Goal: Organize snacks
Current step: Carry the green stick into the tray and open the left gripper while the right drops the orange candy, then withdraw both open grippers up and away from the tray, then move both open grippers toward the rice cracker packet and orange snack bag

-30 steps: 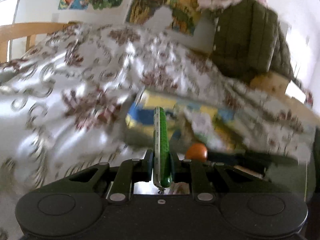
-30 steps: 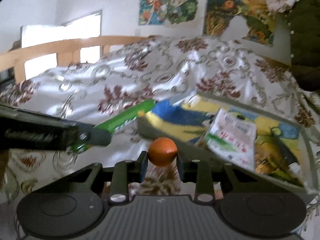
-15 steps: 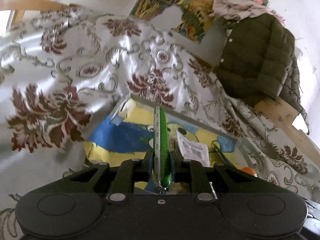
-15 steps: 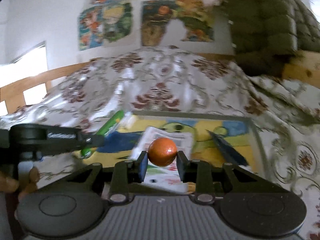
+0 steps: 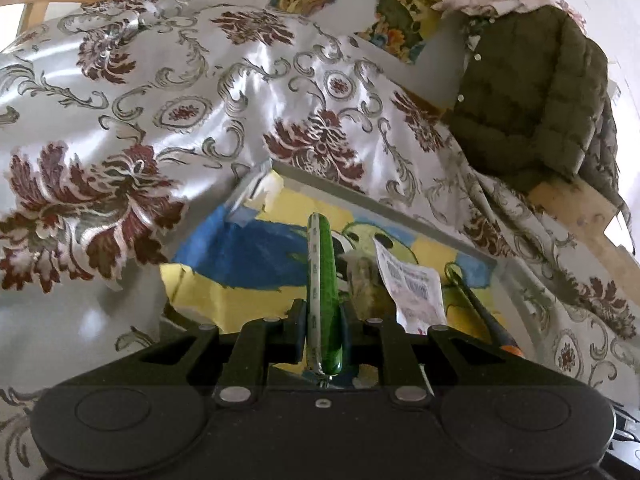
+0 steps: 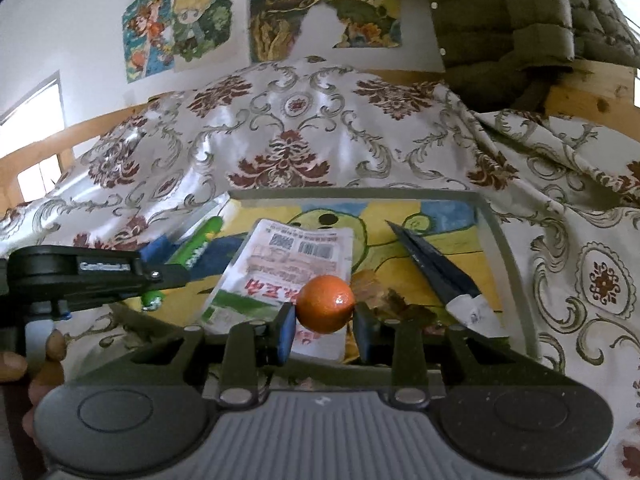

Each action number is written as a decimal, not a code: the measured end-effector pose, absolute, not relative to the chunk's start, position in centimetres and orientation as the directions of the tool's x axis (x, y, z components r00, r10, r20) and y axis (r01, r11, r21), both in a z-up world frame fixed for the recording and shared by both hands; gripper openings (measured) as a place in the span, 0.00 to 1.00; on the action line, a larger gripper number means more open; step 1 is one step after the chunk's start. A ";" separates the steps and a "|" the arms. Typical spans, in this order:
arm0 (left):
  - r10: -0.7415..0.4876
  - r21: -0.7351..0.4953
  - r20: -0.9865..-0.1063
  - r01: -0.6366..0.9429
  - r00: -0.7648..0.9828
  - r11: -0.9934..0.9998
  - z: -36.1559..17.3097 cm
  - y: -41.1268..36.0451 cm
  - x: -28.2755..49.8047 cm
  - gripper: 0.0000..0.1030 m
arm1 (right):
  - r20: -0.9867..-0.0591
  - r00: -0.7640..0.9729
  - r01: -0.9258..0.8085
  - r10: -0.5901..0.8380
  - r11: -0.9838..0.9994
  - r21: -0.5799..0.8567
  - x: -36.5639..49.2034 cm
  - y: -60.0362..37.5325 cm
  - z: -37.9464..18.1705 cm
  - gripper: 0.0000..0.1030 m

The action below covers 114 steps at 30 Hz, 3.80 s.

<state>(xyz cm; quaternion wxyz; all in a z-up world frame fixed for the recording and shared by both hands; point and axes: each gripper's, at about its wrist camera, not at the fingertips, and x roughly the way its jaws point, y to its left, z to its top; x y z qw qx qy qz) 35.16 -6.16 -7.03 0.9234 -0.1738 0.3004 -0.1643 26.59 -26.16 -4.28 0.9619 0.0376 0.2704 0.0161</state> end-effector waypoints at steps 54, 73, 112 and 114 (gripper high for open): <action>-0.248 -0.153 -0.240 0.216 0.939 0.964 3.6 -5.8 15.1 0.99 | -0.240 0.951 0.223 -0.196 0.971 0.089 8.9 -30.5 4.7 1.00; -0.181 -0.143 -0.382 0.136 0.906 0.980 1.0 -2.2 5.4 0.99 | -0.393 0.898 0.236 -0.198 0.970 0.050 0.5 -26.0 2.8 1.00; -0.072 -0.063 -0.505 0.046 0.860 0.997 -0.3 -1.7 4.7 0.99 | -0.618 0.784 0.088 -0.060 0.996 0.014 0.6 -23.6 0.7 1.00; -0.072 -0.066 -0.514 0.044 0.855 0.997 -0.4 -1.6 4.9 0.99 | -0.626 0.778 0.077 -0.049 0.997 0.017 0.8 -23.5 0.6 1.00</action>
